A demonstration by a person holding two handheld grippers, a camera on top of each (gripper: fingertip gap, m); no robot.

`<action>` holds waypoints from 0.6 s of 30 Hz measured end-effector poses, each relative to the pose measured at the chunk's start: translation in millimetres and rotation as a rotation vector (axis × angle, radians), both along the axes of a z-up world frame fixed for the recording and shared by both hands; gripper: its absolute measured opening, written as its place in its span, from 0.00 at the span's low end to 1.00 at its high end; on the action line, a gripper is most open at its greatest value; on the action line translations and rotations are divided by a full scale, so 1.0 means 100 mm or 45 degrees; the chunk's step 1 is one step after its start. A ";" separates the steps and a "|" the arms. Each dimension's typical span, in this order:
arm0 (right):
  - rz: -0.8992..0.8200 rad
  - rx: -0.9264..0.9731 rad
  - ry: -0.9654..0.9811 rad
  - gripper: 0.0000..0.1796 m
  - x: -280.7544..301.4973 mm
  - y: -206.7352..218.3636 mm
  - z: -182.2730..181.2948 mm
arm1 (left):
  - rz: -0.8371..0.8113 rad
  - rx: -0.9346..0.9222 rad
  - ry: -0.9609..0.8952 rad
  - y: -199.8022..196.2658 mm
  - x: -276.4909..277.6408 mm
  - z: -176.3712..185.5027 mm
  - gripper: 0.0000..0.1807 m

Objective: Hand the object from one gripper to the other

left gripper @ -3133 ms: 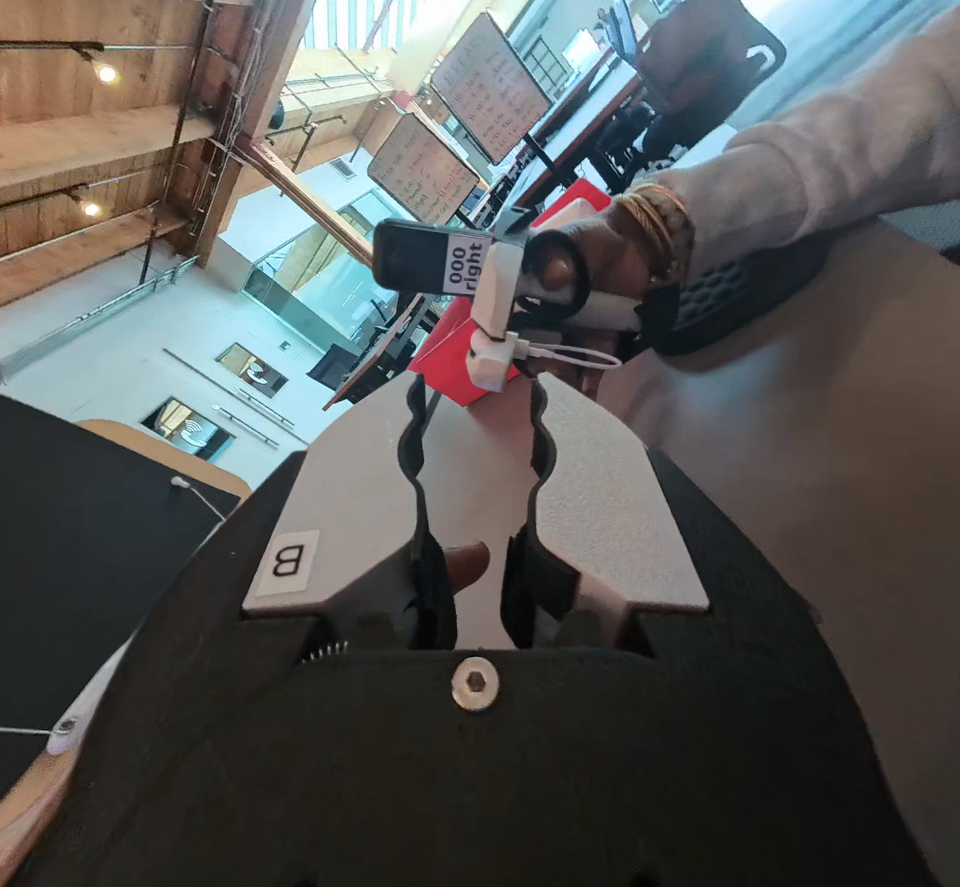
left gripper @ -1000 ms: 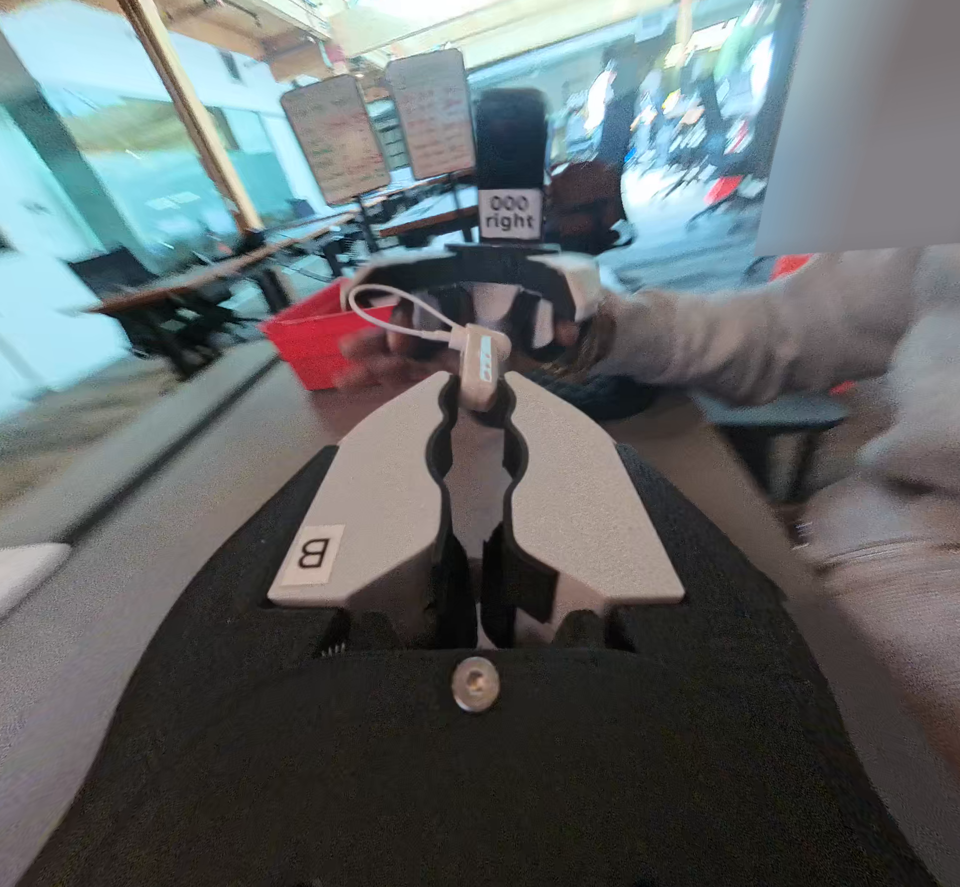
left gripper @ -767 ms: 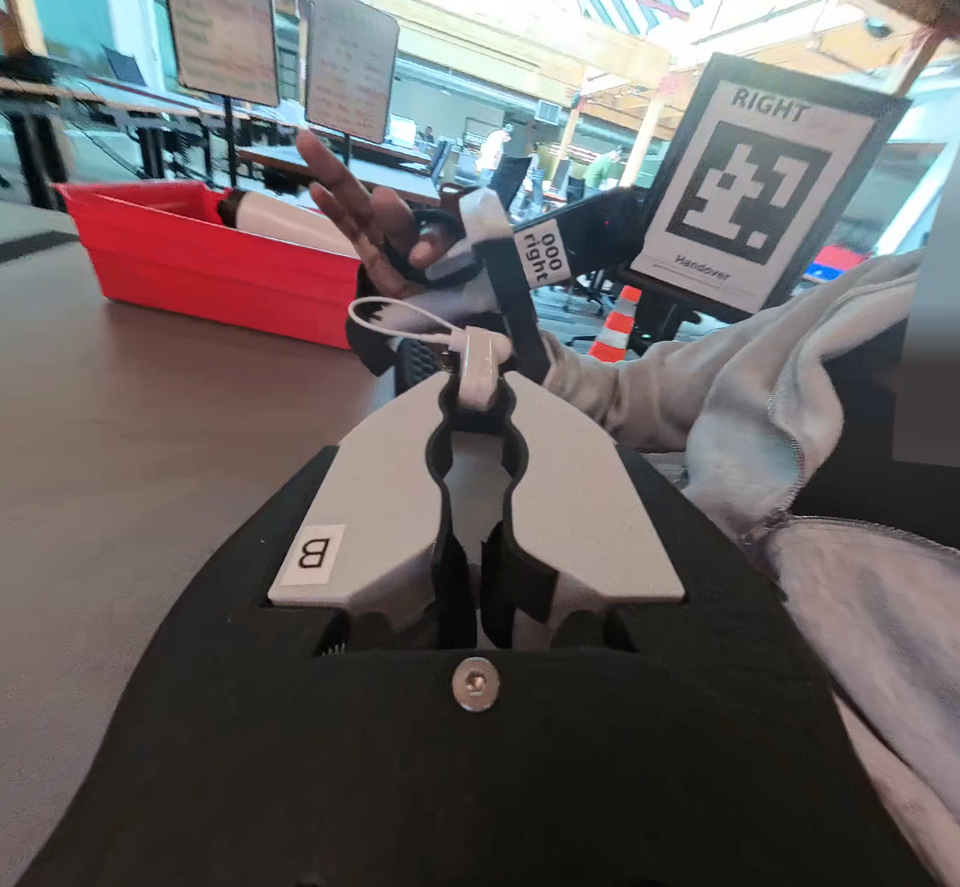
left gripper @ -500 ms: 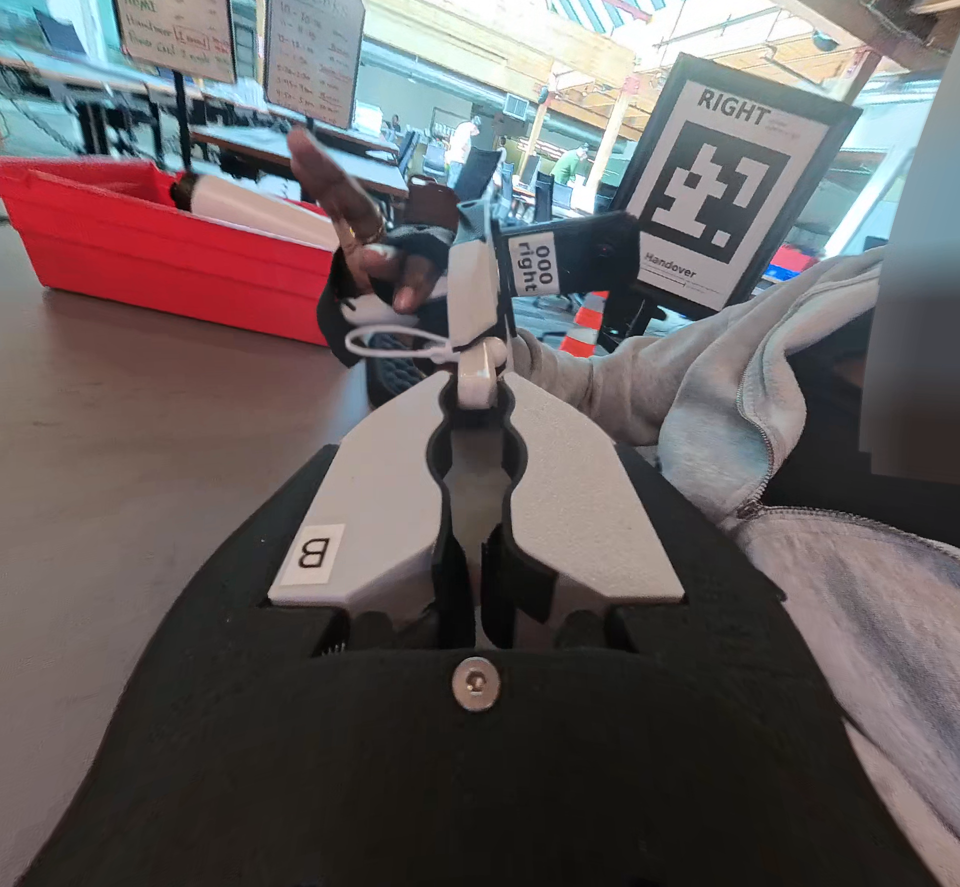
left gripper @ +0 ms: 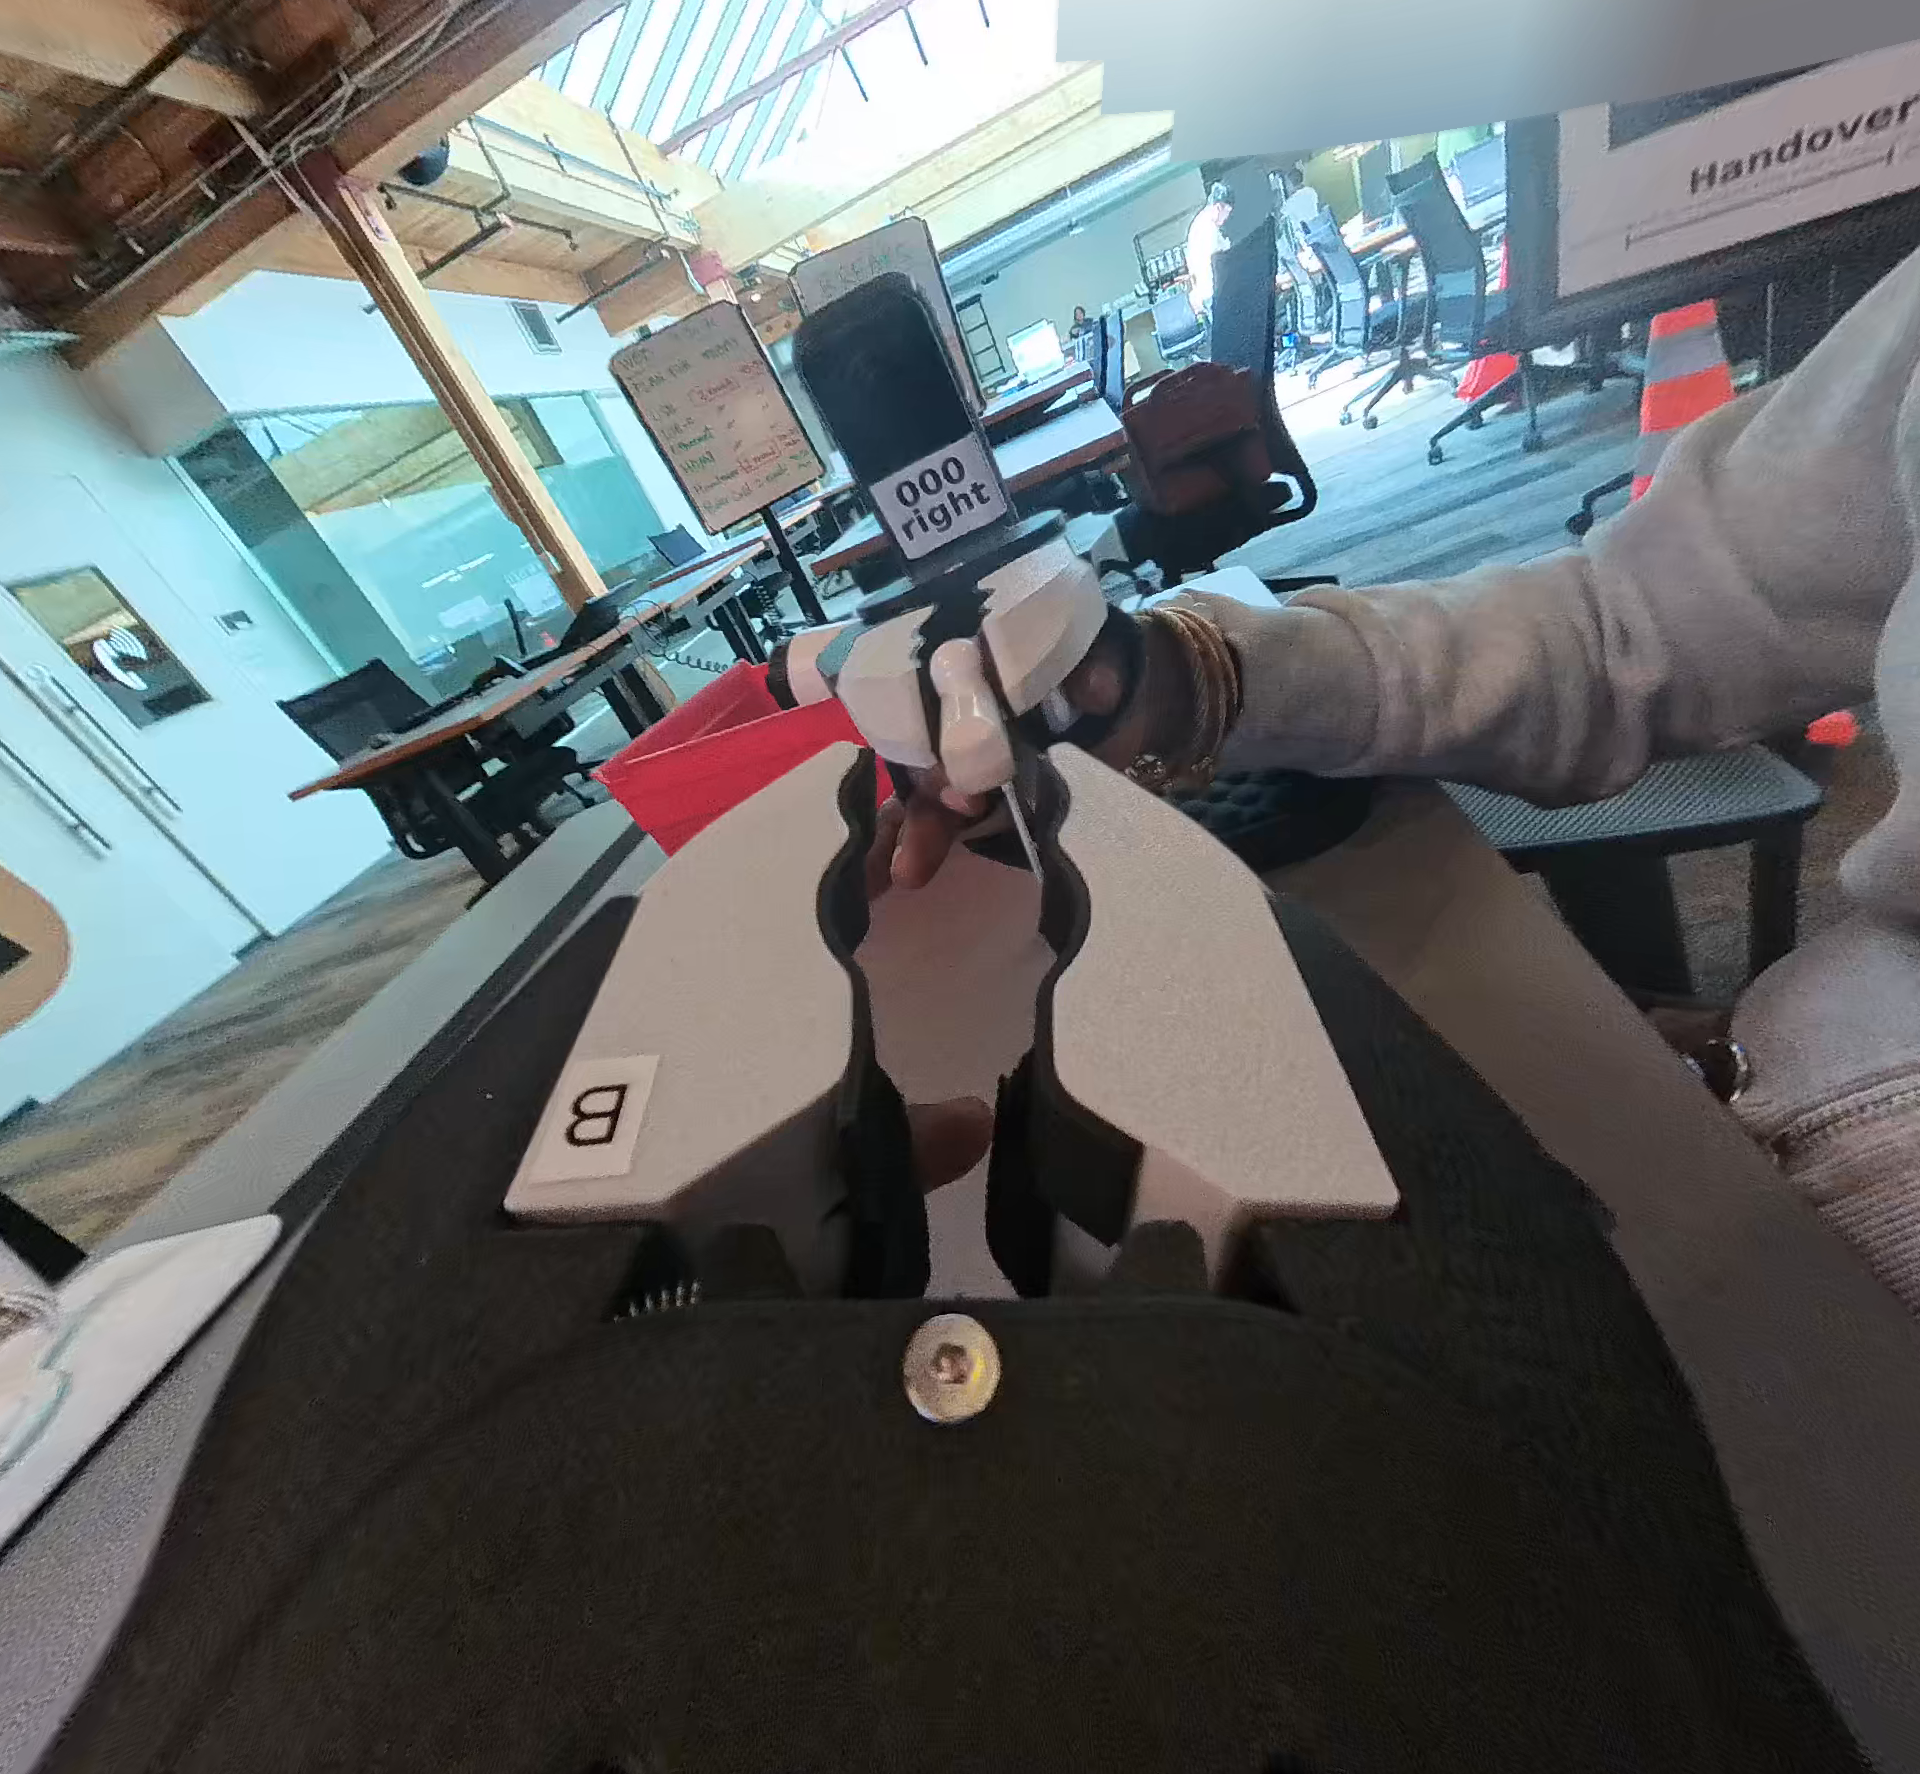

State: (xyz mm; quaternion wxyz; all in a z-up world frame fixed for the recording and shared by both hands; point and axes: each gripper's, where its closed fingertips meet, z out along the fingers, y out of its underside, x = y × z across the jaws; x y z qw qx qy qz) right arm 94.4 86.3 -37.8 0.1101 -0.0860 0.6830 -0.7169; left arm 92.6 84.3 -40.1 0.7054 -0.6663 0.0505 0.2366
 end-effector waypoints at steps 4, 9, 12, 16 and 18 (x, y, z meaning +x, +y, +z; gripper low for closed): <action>-0.036 0.015 0.058 0.08 -0.01 -0.03 -0.04 | -0.028 0.026 -0.173 0.00 -0.04 -0.01 0.15; -0.067 0.017 0.075 0.08 -0.03 -0.04 -0.04 | -0.063 0.009 -0.220 0.00 -0.01 -0.02 0.06; -0.079 -0.003 0.109 0.08 -0.03 -0.05 -0.03 | -0.097 0.046 -0.280 -0.02 0.00 0.01 0.06; -0.269 -0.194 0.592 0.29 -0.05 -0.04 0.06 | -0.197 0.158 -0.628 -0.09 -0.08 0.03 0.06; -0.388 -0.209 0.956 0.29 -0.05 -0.03 0.04 | -0.296 0.197 -0.888 -0.12 -0.10 -0.02 0.06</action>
